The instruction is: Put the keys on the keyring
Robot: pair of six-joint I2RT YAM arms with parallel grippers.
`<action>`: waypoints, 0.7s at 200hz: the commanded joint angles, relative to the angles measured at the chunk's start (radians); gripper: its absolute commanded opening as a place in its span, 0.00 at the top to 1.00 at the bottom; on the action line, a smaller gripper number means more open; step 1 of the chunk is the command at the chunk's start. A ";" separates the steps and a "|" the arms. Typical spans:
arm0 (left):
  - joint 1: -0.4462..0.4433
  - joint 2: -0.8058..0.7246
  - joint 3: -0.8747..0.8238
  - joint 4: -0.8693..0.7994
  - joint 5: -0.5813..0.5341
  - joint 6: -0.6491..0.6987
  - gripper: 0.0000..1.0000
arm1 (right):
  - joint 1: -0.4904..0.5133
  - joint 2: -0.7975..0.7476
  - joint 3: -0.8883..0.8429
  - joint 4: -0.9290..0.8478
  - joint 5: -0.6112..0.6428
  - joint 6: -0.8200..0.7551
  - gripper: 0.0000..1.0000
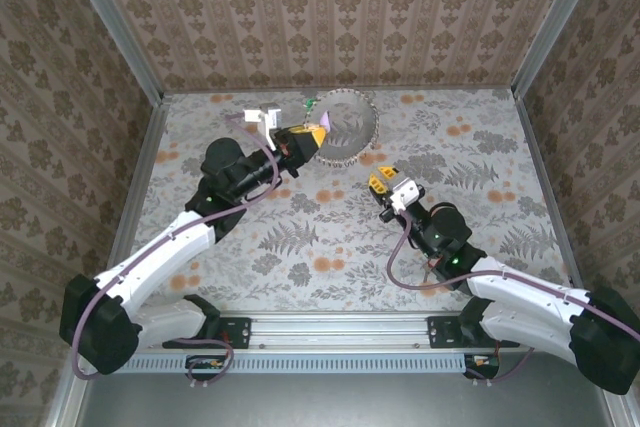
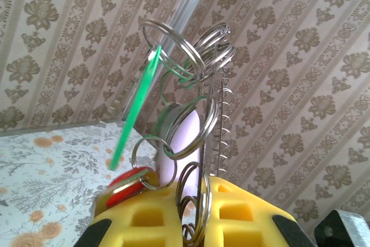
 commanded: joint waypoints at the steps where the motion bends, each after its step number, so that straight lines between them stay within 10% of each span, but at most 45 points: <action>1: -0.016 0.001 0.022 0.052 -0.069 0.029 1.00 | -0.002 0.006 0.039 0.077 0.005 0.040 0.78; 140: -0.057 -0.014 0.063 -0.028 -0.089 0.095 1.00 | 0.014 0.118 0.120 0.093 -0.084 -0.011 0.81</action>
